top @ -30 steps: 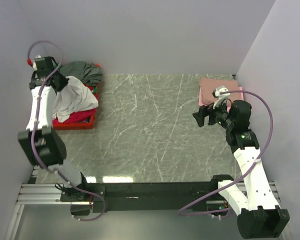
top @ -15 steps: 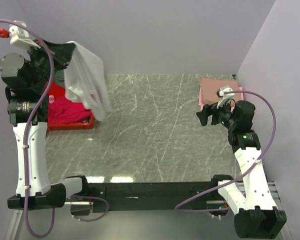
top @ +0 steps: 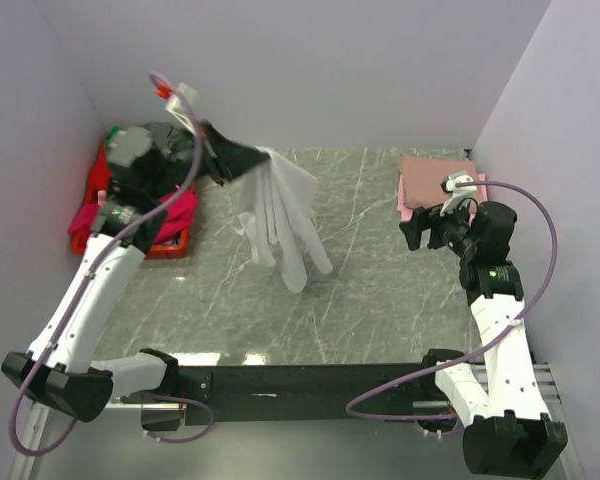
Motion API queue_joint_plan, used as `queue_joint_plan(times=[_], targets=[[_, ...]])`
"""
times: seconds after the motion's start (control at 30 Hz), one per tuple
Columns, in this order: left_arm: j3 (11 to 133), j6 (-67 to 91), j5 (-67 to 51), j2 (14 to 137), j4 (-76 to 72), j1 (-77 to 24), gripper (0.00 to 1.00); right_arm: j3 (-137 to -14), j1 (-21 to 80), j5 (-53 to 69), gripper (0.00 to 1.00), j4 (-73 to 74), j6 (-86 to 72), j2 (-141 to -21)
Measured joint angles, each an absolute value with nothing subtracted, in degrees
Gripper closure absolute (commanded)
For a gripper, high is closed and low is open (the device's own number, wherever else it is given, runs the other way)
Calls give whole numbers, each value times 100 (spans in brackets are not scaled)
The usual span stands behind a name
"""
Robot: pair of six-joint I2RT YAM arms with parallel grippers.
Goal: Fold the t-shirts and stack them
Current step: Move the tshirt to the center of the board
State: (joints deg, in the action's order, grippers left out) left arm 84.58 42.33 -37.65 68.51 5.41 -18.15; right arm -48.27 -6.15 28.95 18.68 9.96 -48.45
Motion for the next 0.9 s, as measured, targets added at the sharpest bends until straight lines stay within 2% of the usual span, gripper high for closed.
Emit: queue_joint_plan(times=[0.03, 0.07, 0.1, 0.13, 0.17, 0.27, 0.43, 0.6, 0.9], targets=[[8208, 4226, -3828, 6855, 456, -1968, 94, -4827, -626, 2897, 7, 1868, 998, -4847], [7950, 4200, -3911, 6877, 419, -2108, 79, -4827, -631, 2893, 7, 1870, 998, -4851], [7697, 4121, -3944, 6923, 410, -2244, 69, -4827, -635, 2893, 7, 1868, 1002, -4858], [7456, 4073, -3970, 6978, 408, -2355, 50, -4825, -637, 2893, 7, 1868, 1015, -4869], [7260, 3920, -3959, 7048, 480, -2429, 42, -4825, -639, 2895, 7, 1870, 1020, -4882], [6921, 3448, -3461, 7428, 1090, -2512, 32, -4825, -642, 2950, 7, 1870, 1081, -4967], [6451, 2670, -1459, 7673, 1979, -2484, 15, -4799, -635, 3780, 8, 2110, 1621, -5194], [5846, 2429, -506, 6978, 2143, -2467, 14, -4606, -305, 4558, 8, 2480, 2408, -5352], [3785, 3411, -917, 6027, 1612, -2467, 32, -4401, 1898, 4488, 11, 2744, 3441, -6099]])
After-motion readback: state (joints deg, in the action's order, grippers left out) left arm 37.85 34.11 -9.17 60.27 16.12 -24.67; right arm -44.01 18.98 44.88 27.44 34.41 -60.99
